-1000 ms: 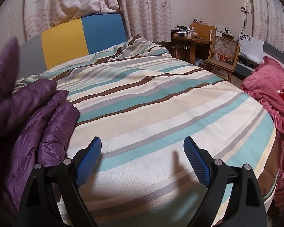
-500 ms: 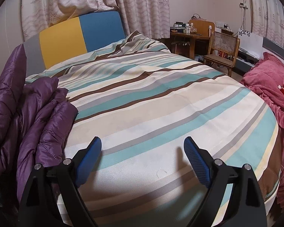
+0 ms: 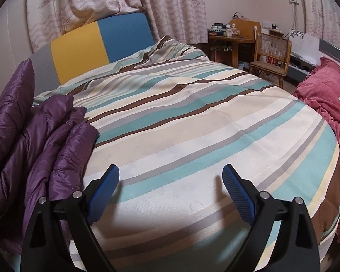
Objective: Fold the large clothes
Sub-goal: 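Lower the jacket onto the bed and grasp its edge with both tools, then hold the purple jacket edge with both tools and fold it over onto itself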
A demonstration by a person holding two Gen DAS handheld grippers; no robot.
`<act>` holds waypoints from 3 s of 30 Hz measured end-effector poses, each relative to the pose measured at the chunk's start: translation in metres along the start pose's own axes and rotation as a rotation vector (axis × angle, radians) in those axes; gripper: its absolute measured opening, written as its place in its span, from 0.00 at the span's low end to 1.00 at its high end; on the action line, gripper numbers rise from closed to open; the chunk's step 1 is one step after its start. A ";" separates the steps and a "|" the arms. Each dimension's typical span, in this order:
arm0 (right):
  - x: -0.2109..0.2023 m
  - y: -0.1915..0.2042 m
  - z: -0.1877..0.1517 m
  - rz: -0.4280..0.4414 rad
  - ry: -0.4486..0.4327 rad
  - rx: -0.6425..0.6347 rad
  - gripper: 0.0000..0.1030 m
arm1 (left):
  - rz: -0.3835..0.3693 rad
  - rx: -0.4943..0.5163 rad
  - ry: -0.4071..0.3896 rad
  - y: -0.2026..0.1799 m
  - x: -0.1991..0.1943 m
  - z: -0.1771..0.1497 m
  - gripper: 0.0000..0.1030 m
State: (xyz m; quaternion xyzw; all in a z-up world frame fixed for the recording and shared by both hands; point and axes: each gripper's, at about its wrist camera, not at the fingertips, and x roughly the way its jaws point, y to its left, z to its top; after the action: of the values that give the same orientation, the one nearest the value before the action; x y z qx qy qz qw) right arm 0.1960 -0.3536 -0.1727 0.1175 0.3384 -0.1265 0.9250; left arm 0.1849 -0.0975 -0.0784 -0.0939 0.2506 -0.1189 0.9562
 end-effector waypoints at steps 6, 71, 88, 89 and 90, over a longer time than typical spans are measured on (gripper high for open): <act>-0.031 0.027 0.027 0.089 -0.059 -0.031 0.89 | 0.290 -0.347 0.046 0.094 0.027 0.024 0.90; 0.107 0.156 0.070 0.217 0.104 -0.104 0.85 | 0.460 -0.125 0.168 0.045 0.131 0.059 0.93; 0.105 0.159 0.069 0.216 0.076 -0.079 0.86 | 0.473 -0.144 0.376 0.089 0.227 0.030 0.95; 0.106 0.160 0.069 0.213 0.076 -0.081 0.86 | 0.473 -0.145 0.379 0.088 0.229 0.030 0.95; 0.107 0.160 0.069 0.211 0.078 -0.083 0.86 | 0.473 -0.146 0.381 0.088 0.230 0.030 0.96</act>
State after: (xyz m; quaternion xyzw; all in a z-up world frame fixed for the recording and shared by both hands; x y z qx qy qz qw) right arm 0.3666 -0.2404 -0.1702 0.1188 0.3647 -0.0099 0.9235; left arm 0.4102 -0.0728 -0.1792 -0.0777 0.4479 0.1098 0.8839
